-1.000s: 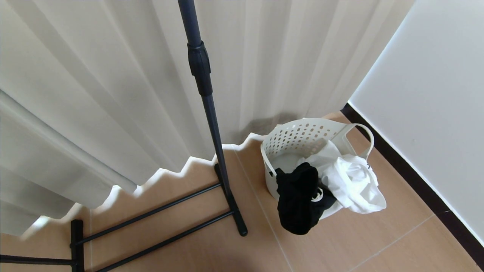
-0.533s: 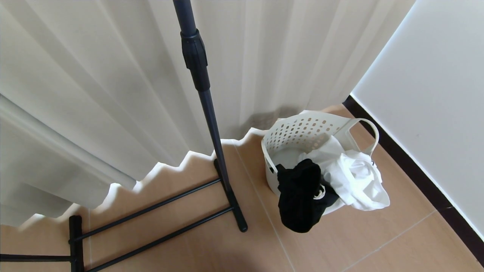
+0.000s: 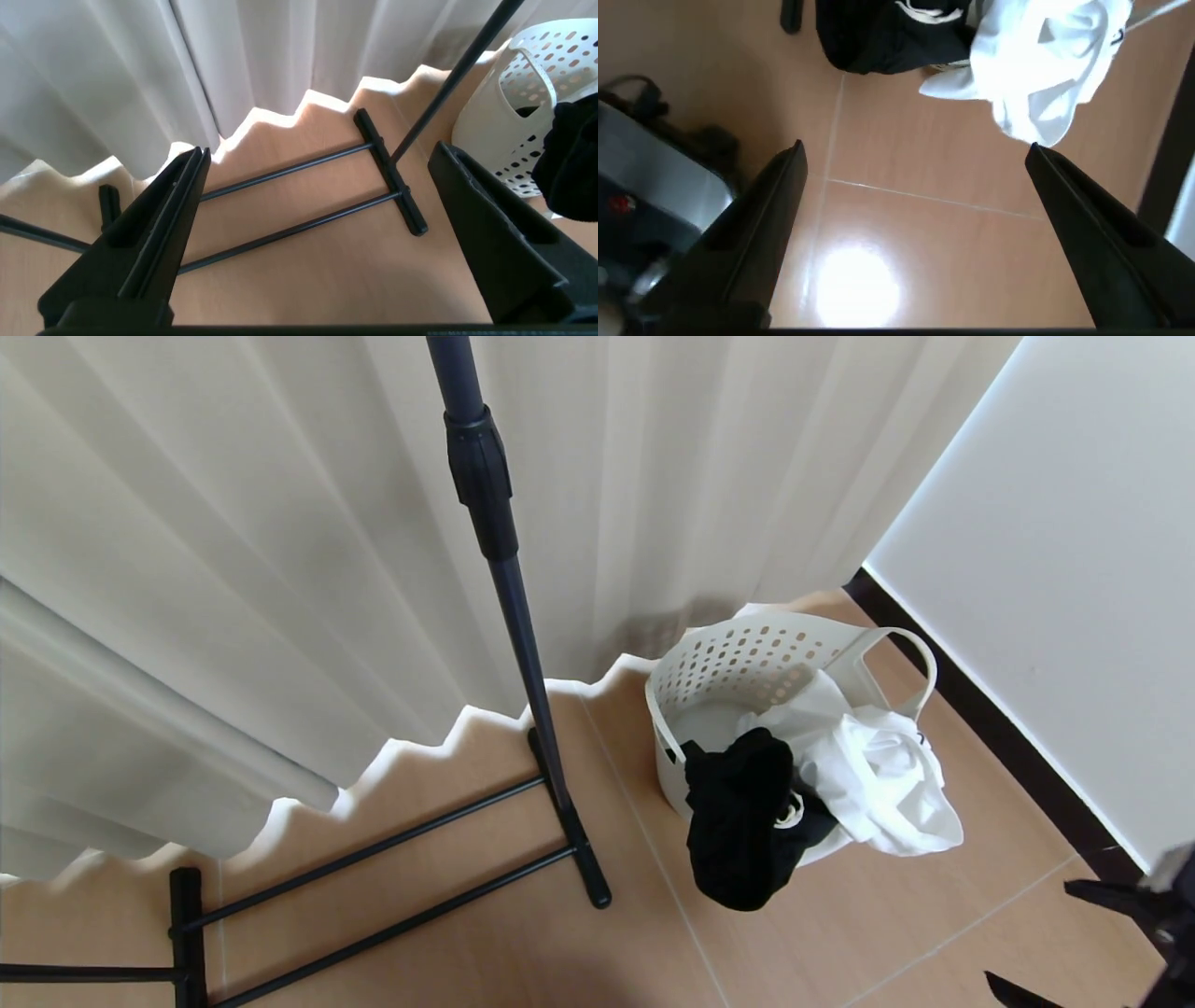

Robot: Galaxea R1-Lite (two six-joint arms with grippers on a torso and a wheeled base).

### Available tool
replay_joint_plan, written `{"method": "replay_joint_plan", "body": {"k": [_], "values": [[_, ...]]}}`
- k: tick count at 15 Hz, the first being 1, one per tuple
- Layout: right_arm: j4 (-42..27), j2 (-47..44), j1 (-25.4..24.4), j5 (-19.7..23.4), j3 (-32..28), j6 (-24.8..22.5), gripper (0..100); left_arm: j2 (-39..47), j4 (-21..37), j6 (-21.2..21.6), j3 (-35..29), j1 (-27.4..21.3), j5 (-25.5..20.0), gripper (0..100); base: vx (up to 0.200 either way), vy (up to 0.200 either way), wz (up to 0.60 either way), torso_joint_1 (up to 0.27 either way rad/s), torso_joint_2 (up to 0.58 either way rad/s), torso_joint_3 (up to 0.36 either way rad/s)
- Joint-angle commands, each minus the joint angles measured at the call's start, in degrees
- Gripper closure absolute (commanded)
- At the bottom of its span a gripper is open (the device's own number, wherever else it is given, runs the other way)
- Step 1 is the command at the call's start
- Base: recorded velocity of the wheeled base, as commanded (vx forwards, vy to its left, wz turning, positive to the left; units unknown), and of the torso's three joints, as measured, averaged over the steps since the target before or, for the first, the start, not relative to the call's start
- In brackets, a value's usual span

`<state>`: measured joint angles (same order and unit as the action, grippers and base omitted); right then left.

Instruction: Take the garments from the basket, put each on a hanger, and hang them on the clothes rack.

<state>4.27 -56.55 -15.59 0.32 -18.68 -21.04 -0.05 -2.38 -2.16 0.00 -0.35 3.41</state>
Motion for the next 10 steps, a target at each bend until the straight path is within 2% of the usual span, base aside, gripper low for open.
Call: {"method": "replay_joint_plan", "body": {"k": [1, 5, 7, 10], "values": [[0.7, -25.6, -2.3, -7.1, -16.6, -14.4, 0, 0.0, 0.0, 0.0, 0.0, 0.0, 0.0, 0, 0.000, 0.000, 0.00, 0.000, 0.00, 0.000], [0.7, -43.6, -5.1, -16.8, -33.7, -15.6, 0, 0.0, 0.0, 0.0, 0.0, 0.0, 0.0, 0, 0.000, 0.000, 0.00, 0.000, 0.00, 0.000], [0.7, -48.9, -5.4, -19.3, -37.9, -15.6, 0, 0.0, 0.0, 0.0, 0.0, 0.0, 0.0, 0, 0.000, 0.000, 0.00, 0.000, 0.00, 0.000], [0.7, -53.3, -5.5, -19.7, -41.9, -15.6, 0, 0.0, -0.1, 0.0, 0.0, 0.0, 0.0, 0, 0.000, 0.000, 0.00, 0.000, 0.00, 0.000]]}}
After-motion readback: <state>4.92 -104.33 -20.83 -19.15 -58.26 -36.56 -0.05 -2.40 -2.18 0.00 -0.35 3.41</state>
